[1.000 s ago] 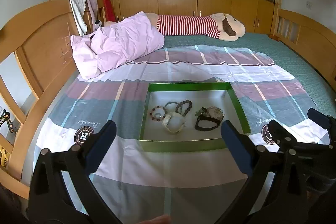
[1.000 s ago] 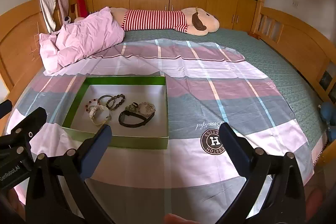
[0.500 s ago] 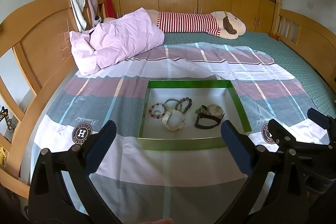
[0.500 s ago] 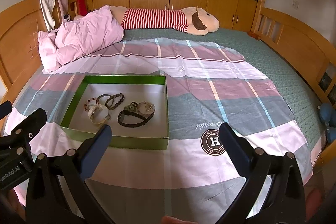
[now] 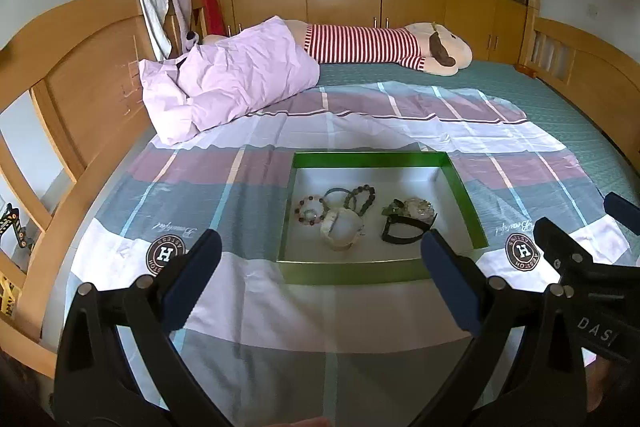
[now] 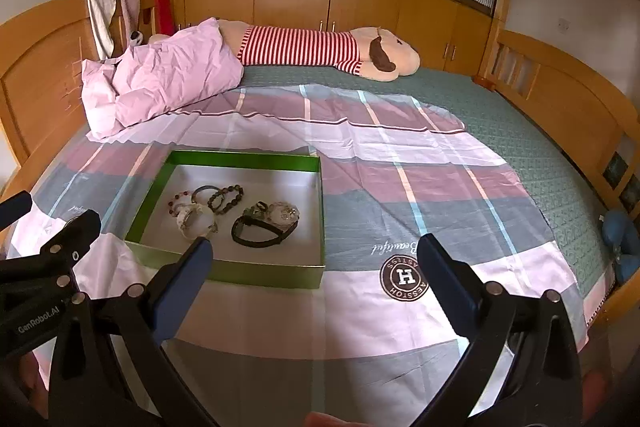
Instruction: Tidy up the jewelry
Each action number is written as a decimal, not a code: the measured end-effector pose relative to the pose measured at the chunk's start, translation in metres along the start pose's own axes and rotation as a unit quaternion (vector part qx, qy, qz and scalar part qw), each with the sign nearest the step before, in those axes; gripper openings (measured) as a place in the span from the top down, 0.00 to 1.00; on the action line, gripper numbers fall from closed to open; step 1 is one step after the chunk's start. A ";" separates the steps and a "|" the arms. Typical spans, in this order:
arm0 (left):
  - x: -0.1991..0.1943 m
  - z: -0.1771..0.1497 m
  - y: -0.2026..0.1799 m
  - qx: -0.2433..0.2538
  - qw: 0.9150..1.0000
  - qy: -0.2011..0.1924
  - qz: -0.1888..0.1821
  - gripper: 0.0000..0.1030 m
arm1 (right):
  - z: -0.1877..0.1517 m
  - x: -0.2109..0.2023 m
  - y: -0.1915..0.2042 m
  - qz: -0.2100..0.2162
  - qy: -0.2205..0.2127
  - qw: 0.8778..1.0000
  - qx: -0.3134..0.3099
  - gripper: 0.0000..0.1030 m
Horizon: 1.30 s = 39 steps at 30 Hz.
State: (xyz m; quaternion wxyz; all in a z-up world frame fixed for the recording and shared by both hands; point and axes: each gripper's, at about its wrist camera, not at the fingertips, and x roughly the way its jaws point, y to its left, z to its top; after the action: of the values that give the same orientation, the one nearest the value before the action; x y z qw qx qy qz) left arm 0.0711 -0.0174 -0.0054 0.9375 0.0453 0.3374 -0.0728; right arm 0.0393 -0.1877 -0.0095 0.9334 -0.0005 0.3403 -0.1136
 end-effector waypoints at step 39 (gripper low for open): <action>-0.003 -0.001 0.000 0.001 1.000 -0.001 0.002 0.04 | 0.000 0.001 -0.004 0.011 0.003 1.000 0.010 0.03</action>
State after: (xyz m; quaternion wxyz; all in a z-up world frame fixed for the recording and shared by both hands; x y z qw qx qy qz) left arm 0.0679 -0.0167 -0.0041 0.9378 0.0472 0.3363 -0.0713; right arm 0.0388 -0.1915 -0.0097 0.9336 0.0134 0.3418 -0.1068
